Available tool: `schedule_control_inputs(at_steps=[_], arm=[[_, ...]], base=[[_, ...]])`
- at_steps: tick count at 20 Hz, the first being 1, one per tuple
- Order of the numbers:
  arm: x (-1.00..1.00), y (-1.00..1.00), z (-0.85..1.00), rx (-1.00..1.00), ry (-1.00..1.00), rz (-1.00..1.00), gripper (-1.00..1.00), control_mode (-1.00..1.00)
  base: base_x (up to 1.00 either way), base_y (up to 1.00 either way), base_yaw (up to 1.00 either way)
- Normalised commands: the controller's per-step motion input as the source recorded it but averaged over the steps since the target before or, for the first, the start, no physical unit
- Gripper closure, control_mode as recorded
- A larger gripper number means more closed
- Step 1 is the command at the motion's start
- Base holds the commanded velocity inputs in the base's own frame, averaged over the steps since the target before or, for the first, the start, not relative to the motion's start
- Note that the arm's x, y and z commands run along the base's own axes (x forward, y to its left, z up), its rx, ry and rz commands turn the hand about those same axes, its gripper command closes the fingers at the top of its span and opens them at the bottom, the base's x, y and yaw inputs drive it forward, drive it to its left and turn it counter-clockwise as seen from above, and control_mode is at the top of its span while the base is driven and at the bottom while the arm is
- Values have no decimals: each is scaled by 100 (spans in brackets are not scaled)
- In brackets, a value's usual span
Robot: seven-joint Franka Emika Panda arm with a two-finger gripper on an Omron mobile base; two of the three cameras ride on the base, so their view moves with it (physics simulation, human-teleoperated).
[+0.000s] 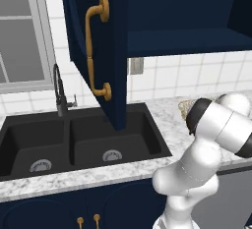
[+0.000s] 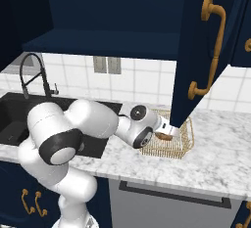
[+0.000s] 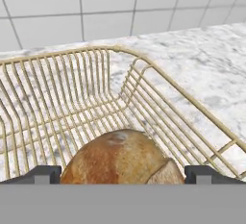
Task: Open the cabinet, pick up the bread from the cabinet and place it in the basket. Then move the basket to the dining counter.
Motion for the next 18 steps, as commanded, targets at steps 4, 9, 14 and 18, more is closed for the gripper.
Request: schedule_control_inputs(at_steps=[4,9,14,18], arm=[[0,22,26,5,6,1,-100,-100],[13,51,-66,0,11,5,-100,-100],[9,32,-94,0,7,5,-100,-100],[27,3,-49,0,0,2,-100,-100]], base=[[0,0,0],[0,0,0],[0,0,0],[0,0,0]])
